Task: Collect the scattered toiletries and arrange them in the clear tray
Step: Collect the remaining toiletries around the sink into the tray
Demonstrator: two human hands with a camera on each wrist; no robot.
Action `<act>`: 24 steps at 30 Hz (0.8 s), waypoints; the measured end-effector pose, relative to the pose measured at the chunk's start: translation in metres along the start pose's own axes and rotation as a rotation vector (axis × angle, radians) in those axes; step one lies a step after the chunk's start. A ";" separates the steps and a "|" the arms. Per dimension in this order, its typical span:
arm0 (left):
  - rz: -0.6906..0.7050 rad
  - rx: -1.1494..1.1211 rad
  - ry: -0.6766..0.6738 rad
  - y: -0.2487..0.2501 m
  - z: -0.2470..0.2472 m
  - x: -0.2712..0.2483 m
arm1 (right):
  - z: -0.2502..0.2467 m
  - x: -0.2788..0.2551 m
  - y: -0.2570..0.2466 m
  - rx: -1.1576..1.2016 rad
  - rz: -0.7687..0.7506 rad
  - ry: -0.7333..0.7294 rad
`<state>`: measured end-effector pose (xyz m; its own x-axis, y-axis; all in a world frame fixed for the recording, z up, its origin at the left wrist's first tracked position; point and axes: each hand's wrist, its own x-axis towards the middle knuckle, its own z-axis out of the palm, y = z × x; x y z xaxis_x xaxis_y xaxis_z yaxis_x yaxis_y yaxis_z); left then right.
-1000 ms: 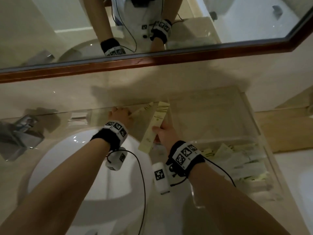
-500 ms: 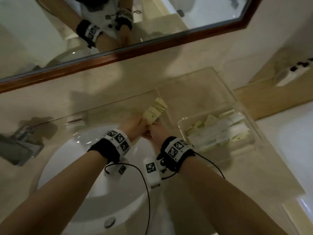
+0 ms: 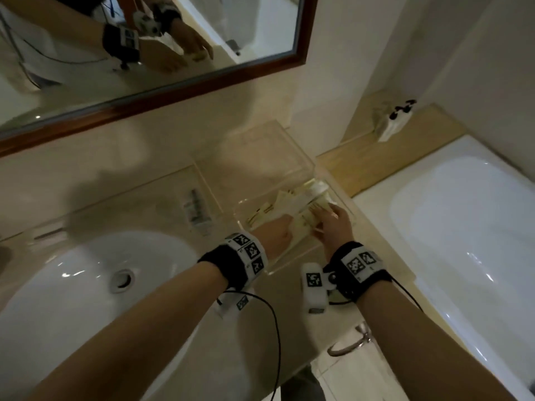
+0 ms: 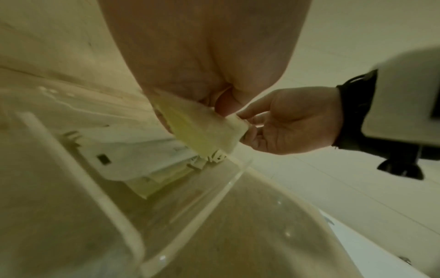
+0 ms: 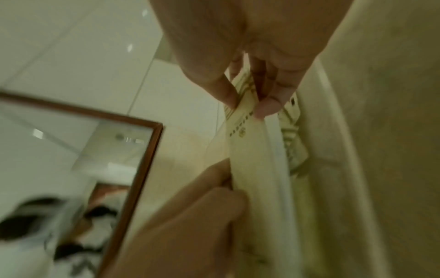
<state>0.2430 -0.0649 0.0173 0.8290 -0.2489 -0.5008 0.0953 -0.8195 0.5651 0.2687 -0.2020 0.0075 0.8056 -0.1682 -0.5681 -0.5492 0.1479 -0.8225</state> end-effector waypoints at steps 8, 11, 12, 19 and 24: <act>-0.077 0.142 0.014 0.015 0.034 0.055 | -0.049 0.059 -0.013 -1.021 -0.176 -0.071; -0.069 0.274 0.047 0.017 0.040 0.055 | -0.054 0.062 -0.015 -1.460 -0.362 -0.148; -0.048 0.330 0.066 0.016 0.043 0.053 | -0.054 0.063 -0.013 -1.542 -0.448 -0.155; -0.014 0.577 0.104 0.023 0.042 0.040 | -0.044 0.070 -0.013 -1.627 -0.828 -0.556; -0.040 0.459 0.089 0.019 0.047 0.047 | -0.044 0.079 -0.020 -1.662 -0.832 -0.607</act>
<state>0.2582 -0.1160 -0.0266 0.8757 -0.1833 -0.4467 -0.1084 -0.9762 0.1881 0.3339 -0.2609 -0.0220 0.6905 0.6563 -0.3043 0.6081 -0.7544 -0.2471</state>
